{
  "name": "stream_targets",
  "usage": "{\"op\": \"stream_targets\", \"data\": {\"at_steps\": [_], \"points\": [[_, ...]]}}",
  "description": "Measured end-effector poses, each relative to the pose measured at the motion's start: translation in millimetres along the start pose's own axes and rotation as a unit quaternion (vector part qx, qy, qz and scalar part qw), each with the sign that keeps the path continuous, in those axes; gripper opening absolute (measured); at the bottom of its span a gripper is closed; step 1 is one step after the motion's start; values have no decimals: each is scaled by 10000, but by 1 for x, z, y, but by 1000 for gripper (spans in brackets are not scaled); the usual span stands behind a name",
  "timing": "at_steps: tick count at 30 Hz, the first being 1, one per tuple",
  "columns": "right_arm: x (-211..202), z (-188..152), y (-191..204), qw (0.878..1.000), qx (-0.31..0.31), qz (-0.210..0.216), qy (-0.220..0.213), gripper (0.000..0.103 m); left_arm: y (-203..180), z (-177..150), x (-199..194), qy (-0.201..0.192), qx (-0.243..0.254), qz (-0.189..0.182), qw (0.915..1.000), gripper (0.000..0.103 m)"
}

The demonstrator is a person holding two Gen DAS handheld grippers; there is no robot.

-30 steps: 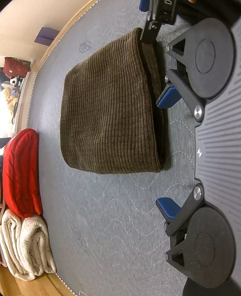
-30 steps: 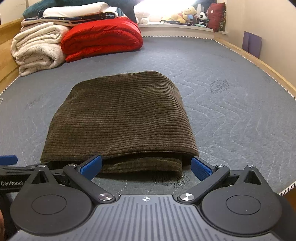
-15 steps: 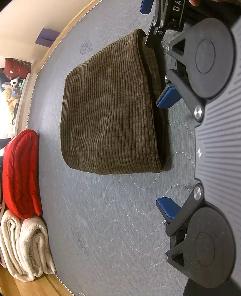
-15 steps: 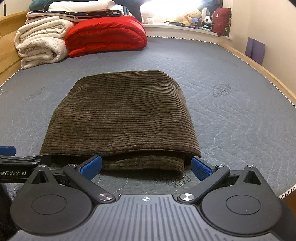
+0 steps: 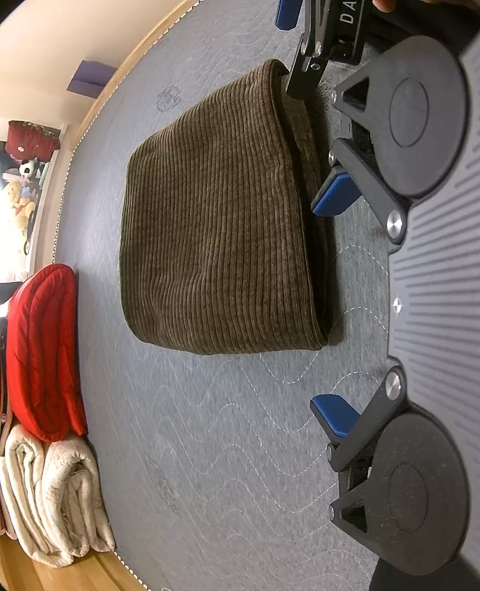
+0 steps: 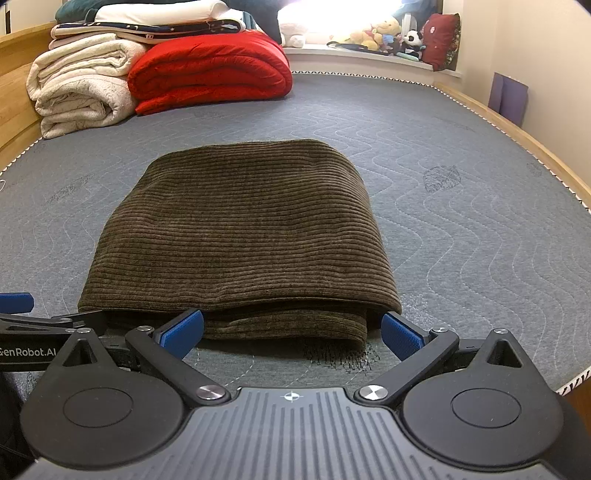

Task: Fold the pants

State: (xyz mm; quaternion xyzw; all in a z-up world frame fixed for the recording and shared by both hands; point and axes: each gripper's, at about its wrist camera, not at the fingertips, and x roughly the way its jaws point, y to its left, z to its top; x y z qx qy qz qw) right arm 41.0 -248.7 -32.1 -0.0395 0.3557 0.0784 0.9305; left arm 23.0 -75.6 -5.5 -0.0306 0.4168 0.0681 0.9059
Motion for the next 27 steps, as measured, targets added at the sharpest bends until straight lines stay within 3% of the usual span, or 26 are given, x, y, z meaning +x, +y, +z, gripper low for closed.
{"op": "stream_targets", "data": {"at_steps": [27], "points": [[0, 0, 0, 10000, -12, -6, 5, 102, -4, -1, -2, -107, 116, -72, 9998, 103]]}}
